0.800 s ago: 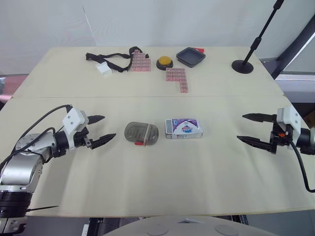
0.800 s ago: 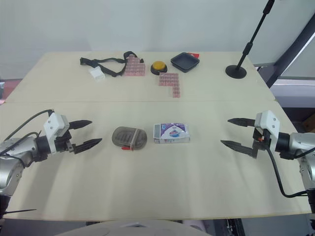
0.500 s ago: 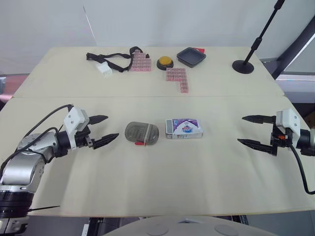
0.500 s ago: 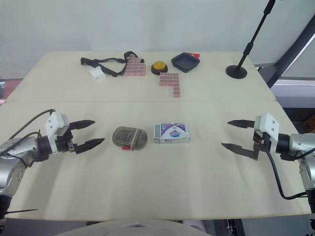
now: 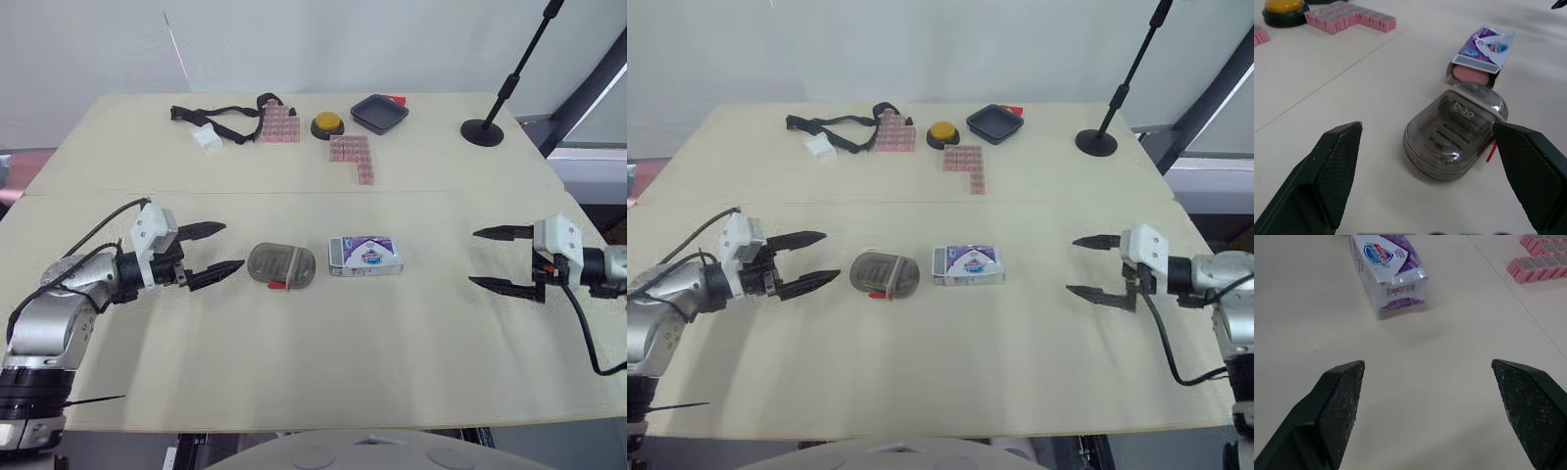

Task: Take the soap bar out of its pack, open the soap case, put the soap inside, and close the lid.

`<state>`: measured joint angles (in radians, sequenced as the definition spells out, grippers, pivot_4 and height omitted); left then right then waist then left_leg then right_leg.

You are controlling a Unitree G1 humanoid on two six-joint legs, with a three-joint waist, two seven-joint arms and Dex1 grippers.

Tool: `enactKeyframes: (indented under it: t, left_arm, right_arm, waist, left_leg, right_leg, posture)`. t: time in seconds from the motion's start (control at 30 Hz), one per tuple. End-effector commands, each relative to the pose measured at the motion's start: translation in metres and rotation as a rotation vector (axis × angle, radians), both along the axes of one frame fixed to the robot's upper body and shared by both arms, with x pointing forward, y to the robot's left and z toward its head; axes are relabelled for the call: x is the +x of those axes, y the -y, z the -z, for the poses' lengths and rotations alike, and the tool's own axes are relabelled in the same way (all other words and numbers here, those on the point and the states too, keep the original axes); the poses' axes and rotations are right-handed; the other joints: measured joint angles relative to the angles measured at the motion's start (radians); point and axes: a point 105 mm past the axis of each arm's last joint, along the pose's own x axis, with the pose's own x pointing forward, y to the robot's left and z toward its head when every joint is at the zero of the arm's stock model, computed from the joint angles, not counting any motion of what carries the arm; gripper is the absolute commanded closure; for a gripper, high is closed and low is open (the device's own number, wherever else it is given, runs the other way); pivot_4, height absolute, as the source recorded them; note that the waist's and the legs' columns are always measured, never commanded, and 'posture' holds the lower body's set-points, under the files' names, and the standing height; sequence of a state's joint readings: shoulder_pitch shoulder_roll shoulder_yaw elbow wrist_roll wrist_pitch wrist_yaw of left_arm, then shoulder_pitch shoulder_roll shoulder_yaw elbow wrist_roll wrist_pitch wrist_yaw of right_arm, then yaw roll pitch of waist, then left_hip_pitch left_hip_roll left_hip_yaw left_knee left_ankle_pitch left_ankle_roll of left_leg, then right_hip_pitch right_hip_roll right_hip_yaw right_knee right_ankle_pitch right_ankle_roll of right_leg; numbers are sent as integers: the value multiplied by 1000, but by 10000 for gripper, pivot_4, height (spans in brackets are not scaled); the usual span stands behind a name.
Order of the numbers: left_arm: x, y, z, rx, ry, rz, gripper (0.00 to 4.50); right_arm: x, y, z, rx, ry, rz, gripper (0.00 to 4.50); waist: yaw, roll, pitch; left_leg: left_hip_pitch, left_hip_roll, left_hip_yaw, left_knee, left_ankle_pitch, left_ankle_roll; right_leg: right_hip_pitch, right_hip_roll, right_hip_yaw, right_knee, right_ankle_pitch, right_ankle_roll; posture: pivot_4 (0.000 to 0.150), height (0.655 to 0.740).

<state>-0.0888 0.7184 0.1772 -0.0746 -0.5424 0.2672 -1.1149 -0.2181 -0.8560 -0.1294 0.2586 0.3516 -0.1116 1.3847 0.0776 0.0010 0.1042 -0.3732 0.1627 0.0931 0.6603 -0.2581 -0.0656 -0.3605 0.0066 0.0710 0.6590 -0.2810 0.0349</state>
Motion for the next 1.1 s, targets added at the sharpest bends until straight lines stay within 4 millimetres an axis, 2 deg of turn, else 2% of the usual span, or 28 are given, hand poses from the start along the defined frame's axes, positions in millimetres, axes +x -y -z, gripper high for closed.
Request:
enactKeyframes:
  t: [0.03, 0.17, 0.23, 0.27, 0.4, 0.63, 0.77, 1.1]
  left_arm:
    - [-11, 10, -10, -32, 67, 60, 0]
    - [-36, 9, -5, -68, 68, 20, 0]
    - [-45, 7, -2, -64, 59, -3, 0]
    - [-49, 6, -1, -65, 48, -9, 0]
    - [-63, 6, 0, -64, 34, -9, 0]
    - [-66, 13, -3, -60, 43, 28, 0]
    - [-72, 22, -4, -57, 46, 77, 0]
    - [-69, 29, -9, -90, 60, 50, 0]
  right_arm:
    - [10, -12, -14, -33, 32, -65, 391]
    - [25, -43, -20, -65, 47, -175, 391]
    - [30, -53, -22, -78, 50, -211, 391]
    - [32, -58, -22, -81, 51, -228, 391]
    - [40, -81, -20, -112, 52, -305, 391]
    - [47, -100, -6, -148, 12, -357, 391]
    - [48, -105, -2, -147, 0, -356, 391]
    - [53, -113, 11, -104, -43, -300, 391]
  waist:
    - [0, 0, 0]
    - [-6, 0, 0]
    - [-4, 0, 0]
    - [13, 0, 0]
    - [9, 1, 0]
    - [0, 1, 0]
    - [1, 1, 0]
    - [1, 2, 1]
  left_leg:
    - [0, 0, 0, 0, 0, 0]
    - [-2, 0, 1, 0, 0, 0]
    - [-3, 1, 1, 0, 0, 0]
    - [-2, 1, 0, 0, 0, 0]
    - [-2, 1, 0, 1, 1, 0]
    - [-2, 1, 0, 0, 1, 0]
    - [-3, 1, 0, 0, 1, -1]
    - [-2, 1, 1, 0, 1, -1]
  right_leg:
    - [0, 0, 0, 0, 0, 0]
    - [0, 1, 0, 3, 0, 0]
    - [0, 1, 0, 3, 0, 0]
    - [0, 1, -1, 3, 0, 0]
    - [-1, -1, -2, 0, 0, 0]
    - [-2, -1, -2, 1, -1, -1]
    - [-3, 0, -2, 4, -1, -1]
    - [-3, 0, -2, 3, -1, -1]
  posture:
    - [1500, 7400]
    - [1500, 7400]
    - [1500, 7400]
    - [1500, 7400]
    - [1500, 7400]
    - [1500, 7400]
    - [1500, 7400]
    - [1500, 7400]
